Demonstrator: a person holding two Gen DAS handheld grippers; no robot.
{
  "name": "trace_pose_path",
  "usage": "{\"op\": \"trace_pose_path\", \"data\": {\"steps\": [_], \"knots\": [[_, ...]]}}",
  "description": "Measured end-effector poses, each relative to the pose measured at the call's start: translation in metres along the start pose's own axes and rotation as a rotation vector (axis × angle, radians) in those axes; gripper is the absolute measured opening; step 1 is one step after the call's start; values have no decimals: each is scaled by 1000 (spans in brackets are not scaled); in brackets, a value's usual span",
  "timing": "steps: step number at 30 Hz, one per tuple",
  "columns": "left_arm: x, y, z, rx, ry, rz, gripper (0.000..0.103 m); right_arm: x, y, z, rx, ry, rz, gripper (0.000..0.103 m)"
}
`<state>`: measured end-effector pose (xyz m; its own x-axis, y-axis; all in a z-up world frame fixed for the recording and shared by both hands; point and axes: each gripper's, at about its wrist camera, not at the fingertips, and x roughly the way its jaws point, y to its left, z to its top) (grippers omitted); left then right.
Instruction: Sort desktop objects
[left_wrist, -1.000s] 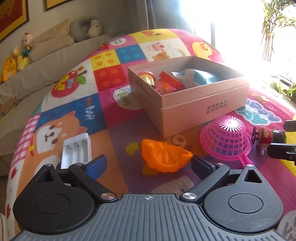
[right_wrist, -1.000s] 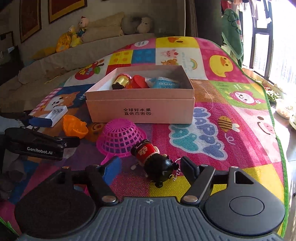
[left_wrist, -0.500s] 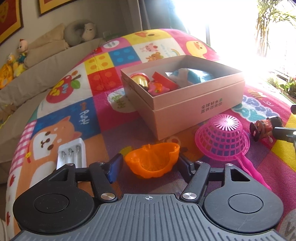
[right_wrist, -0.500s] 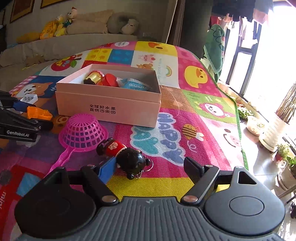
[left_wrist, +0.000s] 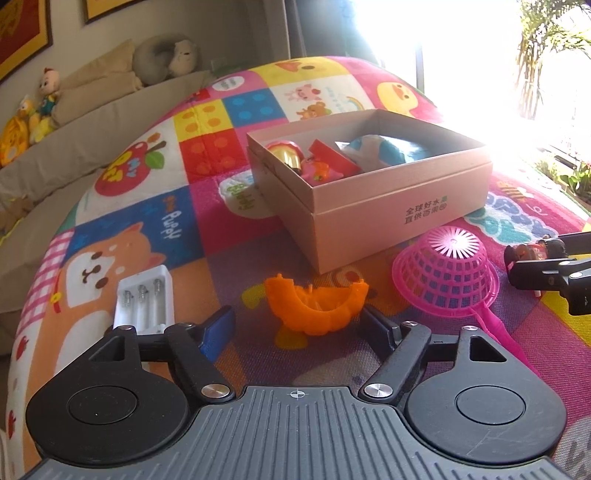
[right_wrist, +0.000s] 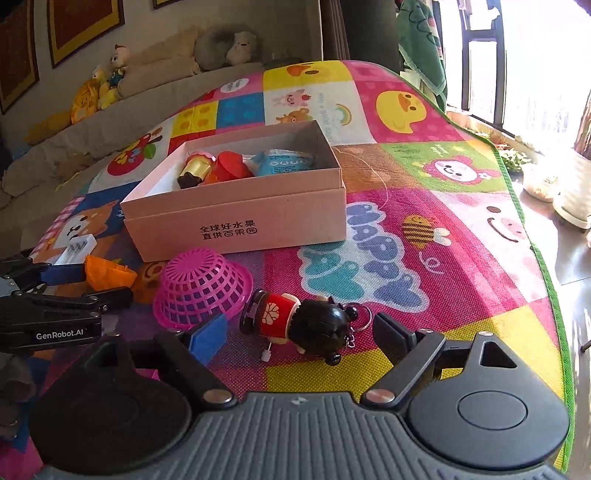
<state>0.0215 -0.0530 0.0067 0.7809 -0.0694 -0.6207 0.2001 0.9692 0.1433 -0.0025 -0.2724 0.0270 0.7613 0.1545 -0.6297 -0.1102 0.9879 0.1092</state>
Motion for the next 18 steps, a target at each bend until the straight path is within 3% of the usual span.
{"op": "trace_pose_path", "data": {"steps": [1, 3, 4, 8, 11, 14, 18], "knots": [[0, 0, 0, 0, -2, -2, 81, 2, 1, 1, -1, 4, -1, 86], [1, 0, 1, 2, -2, -6, 81, 5, 3, 1, -13, 15, 2, 70], [2, -2, 2, 7, -4, -8, 81, 5, 4, 2, -22, 15, -2, 67], [6, -4, 5, 5, -8, -2, 81, -1, 3, 1, -27, 10, 14, 65], [4, -6, 5, 13, -11, -10, 65, -7, 4, 0, -42, 10, 22, 65], [-5, -6, 6, 17, -24, -8, 63, -16, 3, 0, -64, -1, 22, 65], [-33, 1, 29, 11, -123, -30, 63, -45, -7, 22, -57, -81, 39, 65]]}}
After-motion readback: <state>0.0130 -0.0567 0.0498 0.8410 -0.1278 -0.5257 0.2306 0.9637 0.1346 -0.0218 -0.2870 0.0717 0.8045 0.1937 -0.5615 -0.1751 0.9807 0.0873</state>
